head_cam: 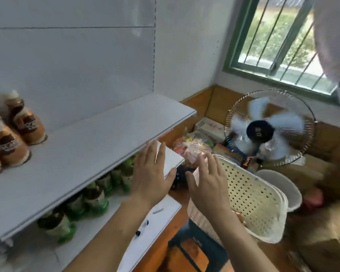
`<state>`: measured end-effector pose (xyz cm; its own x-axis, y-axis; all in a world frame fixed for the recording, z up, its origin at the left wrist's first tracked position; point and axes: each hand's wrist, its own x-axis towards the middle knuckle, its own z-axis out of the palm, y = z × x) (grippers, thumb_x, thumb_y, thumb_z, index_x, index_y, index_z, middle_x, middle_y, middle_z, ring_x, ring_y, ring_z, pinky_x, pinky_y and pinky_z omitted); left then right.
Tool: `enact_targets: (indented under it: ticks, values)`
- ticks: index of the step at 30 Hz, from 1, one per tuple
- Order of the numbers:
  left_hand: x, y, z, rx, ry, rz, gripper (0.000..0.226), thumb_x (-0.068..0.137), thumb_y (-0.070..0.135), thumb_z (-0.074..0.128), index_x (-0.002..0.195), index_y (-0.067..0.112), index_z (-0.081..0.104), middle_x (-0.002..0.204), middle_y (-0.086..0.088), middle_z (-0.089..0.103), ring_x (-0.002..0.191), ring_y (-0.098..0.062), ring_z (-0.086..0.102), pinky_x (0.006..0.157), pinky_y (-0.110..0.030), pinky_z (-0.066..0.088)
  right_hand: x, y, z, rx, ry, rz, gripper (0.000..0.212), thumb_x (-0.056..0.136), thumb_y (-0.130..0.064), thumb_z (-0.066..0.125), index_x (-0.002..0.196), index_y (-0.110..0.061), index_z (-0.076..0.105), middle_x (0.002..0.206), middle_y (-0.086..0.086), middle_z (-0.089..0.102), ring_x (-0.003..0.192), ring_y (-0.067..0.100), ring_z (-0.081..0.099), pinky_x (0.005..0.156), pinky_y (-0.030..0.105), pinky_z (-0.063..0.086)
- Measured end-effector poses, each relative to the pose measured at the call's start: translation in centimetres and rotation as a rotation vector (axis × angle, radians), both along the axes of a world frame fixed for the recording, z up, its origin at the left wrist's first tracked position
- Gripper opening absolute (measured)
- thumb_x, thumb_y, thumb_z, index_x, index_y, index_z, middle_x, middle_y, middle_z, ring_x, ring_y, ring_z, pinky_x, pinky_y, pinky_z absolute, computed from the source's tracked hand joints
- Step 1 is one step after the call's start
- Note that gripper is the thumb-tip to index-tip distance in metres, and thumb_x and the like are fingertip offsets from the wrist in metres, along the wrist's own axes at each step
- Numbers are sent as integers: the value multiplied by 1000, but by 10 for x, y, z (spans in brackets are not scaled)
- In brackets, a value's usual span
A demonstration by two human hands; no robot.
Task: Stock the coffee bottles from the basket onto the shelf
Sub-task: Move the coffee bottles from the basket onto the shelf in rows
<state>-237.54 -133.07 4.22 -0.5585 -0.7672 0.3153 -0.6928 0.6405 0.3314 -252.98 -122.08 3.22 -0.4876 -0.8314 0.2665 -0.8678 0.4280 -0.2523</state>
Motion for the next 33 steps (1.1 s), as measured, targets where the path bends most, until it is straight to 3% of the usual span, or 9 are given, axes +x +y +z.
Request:
enact_targets:
  ticks: [5,9,14,25,28,33]
  values:
    - [-98,23,-8,19,-8,-179,86,100,65,31,171,17,24,178,-13,22,165,-32,17,133,-48,13,-82,41,-12,0,-38,-130,79,105,-60,29,166,-11,38,175,18,34,165,38,24,132,58,28]
    - [-162,40,-30,44,-49,-300,86,98,63,36,170,16,26,176,-12,28,164,-33,21,133,-52,19,-138,74,-33,33,-82,-242,82,103,-64,28,167,-13,38,176,17,31,166,36,22,134,57,24]
    - [-213,49,-69,93,-130,-420,86,100,52,60,170,16,26,175,-12,30,163,-32,25,132,-55,22,-191,104,-71,142,-159,-343,85,100,-65,31,171,-18,30,180,13,24,168,34,14,136,54,14]
    - [-288,5,-157,260,-421,-551,85,104,60,45,172,22,10,179,-10,15,166,-30,11,134,-50,12,-239,98,-146,400,-315,-481,80,108,-65,29,174,-23,14,183,13,8,170,33,2,137,54,7]
    - [-305,-11,-175,281,-450,-591,83,104,59,47,171,20,16,178,-11,19,165,-32,15,134,-50,14,-247,87,-156,471,-346,-511,78,111,-62,29,175,-21,12,184,14,6,170,33,0,137,53,3]
    - [-328,-34,-206,318,-545,-642,85,106,59,43,172,19,8,178,-13,18,164,-33,16,133,-52,18,-256,67,-179,540,-390,-527,77,110,-58,36,174,-23,14,183,12,8,170,34,2,135,53,-2]
